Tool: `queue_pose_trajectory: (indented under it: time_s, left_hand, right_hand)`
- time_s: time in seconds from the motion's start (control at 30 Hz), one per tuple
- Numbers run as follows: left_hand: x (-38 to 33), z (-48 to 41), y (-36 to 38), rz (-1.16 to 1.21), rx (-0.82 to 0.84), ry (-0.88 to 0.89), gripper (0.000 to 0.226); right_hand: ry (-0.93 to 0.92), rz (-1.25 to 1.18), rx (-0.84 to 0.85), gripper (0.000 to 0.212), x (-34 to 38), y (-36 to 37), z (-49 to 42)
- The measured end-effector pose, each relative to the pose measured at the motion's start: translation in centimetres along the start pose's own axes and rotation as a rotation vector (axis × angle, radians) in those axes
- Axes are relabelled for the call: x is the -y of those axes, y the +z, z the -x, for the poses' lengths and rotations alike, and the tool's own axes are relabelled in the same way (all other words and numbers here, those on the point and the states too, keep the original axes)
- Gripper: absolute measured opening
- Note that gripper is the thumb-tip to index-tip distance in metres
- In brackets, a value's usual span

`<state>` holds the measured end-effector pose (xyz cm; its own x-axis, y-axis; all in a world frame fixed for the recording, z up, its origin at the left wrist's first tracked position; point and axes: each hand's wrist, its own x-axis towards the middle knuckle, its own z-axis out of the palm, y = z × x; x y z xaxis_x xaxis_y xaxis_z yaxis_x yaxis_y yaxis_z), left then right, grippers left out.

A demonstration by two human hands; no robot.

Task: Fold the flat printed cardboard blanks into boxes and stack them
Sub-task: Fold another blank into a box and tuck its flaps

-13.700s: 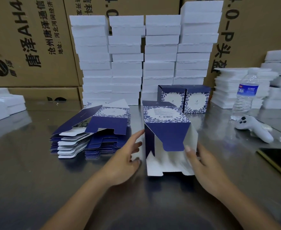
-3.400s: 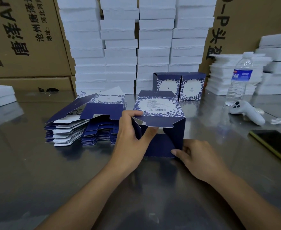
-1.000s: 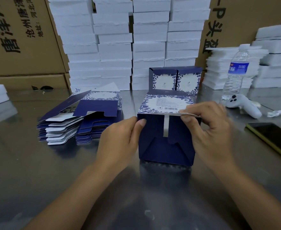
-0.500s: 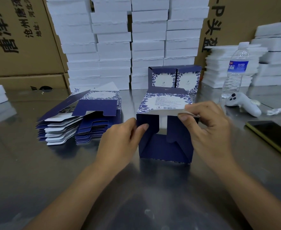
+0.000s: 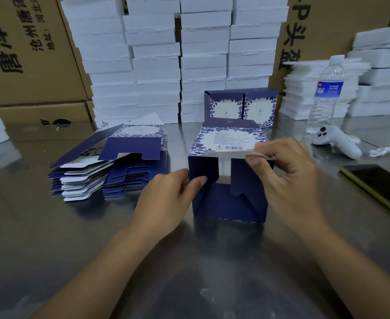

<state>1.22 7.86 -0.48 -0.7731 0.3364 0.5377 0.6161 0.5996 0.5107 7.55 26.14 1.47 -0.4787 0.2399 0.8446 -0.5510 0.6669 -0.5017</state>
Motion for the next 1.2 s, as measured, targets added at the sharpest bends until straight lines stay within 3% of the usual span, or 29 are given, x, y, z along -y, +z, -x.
queue_pose_trajectory:
  time_s: [0.13, 0.47, 0.63, 0.8, 1.07, 1.2]
  left_hand:
    - [0.5, 0.4, 0.3, -0.095, 0.136, 0.004, 0.038]
    - [0.8, 0.1, 0.4, 0.003, 0.174, -0.024, 0.043]
    - [1.0, 0.4, 0.5, -0.154, 0.276, -0.043, 0.045]
    - [0.8, 0.4, 0.4, -0.158, 0.261, -0.033, 0.048]
    - [1.0, 0.3, 0.1, -0.283, 0.368, 0.001, 0.038]
    - [1.4, 0.2, 0.0, -0.235, 0.358, 0.018, 0.029]
  right_hand:
    - [-0.001, 0.008, 0.002, 0.004, -0.1, 0.0, 0.0]
    - [0.008, 0.001, 0.008, 0.003, -0.4, 0.1, 0.0]
    - [0.011, 0.012, 0.016, 0.004, -0.4, 0.0, 0.0]
    - [0.015, 0.018, 0.022, 0.005, -0.4, 0.0, 0.0]
    - [-0.005, 0.049, 0.023, 0.014, -0.5, 0.0, 0.0]
    - [0.003, 0.053, 0.024, 0.014, -0.5, 0.0, 0.0]
